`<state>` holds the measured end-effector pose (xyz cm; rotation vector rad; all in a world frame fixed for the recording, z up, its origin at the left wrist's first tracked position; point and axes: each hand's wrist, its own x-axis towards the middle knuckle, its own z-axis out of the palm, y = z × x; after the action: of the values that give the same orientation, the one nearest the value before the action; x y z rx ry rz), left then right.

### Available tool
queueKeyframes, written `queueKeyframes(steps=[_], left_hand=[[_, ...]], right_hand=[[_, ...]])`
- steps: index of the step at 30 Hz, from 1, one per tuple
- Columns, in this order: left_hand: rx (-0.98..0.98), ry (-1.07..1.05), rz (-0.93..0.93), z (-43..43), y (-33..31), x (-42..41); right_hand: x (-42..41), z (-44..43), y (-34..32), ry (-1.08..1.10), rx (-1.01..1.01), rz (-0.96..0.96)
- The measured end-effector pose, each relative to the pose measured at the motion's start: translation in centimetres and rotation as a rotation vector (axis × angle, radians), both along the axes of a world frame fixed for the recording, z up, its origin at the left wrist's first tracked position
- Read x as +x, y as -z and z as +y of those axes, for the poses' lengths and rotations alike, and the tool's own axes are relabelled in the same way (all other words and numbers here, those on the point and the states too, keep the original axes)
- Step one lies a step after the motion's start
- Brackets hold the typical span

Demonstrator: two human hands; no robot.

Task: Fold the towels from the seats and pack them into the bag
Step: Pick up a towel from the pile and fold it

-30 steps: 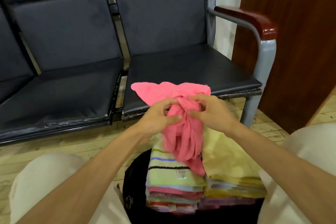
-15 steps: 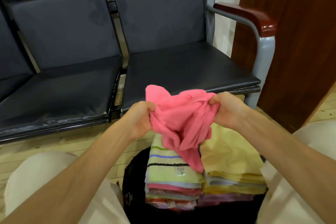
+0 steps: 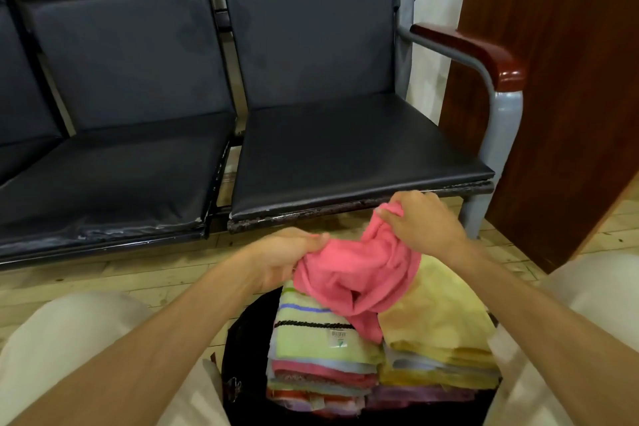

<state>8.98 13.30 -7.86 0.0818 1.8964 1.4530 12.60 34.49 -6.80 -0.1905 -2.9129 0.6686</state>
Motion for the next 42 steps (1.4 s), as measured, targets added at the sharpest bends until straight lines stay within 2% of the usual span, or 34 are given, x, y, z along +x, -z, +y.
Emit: queueKeyframes(steps=[5,9,10,11,14,15,18,21,25,26,31,37,39,42], left_hand=[[0.24,-0.282,0.196,-0.3,-2.6,-0.9],[0.397,-0.542,0.235,-1.5,-4.1,-1.9],[0.437,-0.613,0.243,-1.7,-4.4,-2.0],[0.482,-0.679,0.243,-2.0,-4.6,-2.2],[0.643,-0.826,0.188,-3.1,-5.3,-2.8],[0.707,-0.855,0.162,-3.5,-5.5,-3.0],[0.858,-0.93,0.079,-4.5,-6.2,-3.2],[0.865,-1.011,0.04,-5.0,-6.3,-3.3],[0.799,-1.119,0.068,-4.9,-6.5,-3.1],[0.79,-1.117,0.08,-4.7,-6.6,-2.9],[0.731,-0.979,0.126,-4.6,-6.5,-3.1],[0.477,-0.996,0.355,-3.5,-6.4,-2.9],[0.431,-0.983,0.414,-3.5,-7.2,-3.1],[0.438,-0.981,0.476,-3.6,-9.8,-3.8]], right_hand=[[0.2,1.0,-0.8,0.034,-0.086,-0.058],[-0.1,1.7,-1.2,0.081,-0.075,-0.05],[0.0,1.6,-1.6,0.105,-0.15,-0.076],[0.1,1.5,-2.0,0.135,-0.325,-0.096],[0.7,0.8,-3.3,0.249,-1.208,-0.198],[0.8,0.7,-3.7,0.297,-1.404,-0.199],[1.1,0.6,-4.4,0.332,-1.71,-0.126],[1.3,0.3,-4.6,0.317,-1.82,-0.027],[0.8,0.5,-4.2,0.262,-1.946,0.098],[0.6,0.4,-4.2,0.229,-1.909,0.087],[-0.6,0.3,-1.6,0.217,-1.466,0.07],[-2.1,0.6,-0.9,0.348,-1.189,0.078],[-2.9,0.8,-2.4,0.413,-1.244,0.091],[-3.2,0.5,-6.1,0.374,-1.481,0.234]])
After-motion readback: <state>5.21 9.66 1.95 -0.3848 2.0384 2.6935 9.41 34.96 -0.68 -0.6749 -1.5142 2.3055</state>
